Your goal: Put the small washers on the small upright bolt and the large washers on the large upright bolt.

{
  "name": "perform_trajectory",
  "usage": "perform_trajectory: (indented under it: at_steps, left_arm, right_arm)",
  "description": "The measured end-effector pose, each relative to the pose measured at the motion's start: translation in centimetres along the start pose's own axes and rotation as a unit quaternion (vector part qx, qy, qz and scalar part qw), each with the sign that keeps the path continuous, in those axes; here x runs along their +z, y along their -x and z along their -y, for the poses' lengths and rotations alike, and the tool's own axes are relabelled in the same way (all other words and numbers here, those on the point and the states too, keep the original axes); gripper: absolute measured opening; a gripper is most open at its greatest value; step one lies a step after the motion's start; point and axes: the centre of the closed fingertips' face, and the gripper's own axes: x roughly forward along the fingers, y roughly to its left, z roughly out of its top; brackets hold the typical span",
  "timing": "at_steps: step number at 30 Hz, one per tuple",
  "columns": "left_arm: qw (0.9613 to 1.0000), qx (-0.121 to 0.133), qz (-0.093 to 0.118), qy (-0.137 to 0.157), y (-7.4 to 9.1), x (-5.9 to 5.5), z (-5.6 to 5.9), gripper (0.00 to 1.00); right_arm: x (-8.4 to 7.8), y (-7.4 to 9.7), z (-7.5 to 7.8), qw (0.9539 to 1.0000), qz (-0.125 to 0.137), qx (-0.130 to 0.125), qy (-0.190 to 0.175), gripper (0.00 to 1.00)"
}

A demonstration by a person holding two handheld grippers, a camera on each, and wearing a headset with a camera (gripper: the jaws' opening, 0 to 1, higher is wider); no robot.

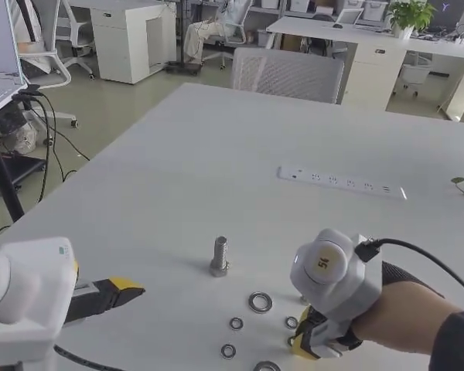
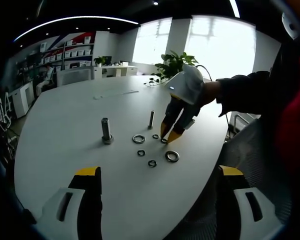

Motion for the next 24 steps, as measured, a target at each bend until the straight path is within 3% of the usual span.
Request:
perform_trajectory:
  at_steps: [13, 24]
  left_arm:
    - [1.0, -0.004, 0.002, 0.001, -0.1, 0.0, 0.0, 0.95]
    - [1.0, -0.006, 0.003, 0.0, -0.2, 0.1, 0.1, 0.95]
  right_arm:
    - [-0.5, 0.8, -0.2, 0.9999, -0.008, 0.0, 0.007, 0.14]
    - [-1.1, 2.8, 0.0, 1.0, -0.005, -0.004, -0.004, 0.14]
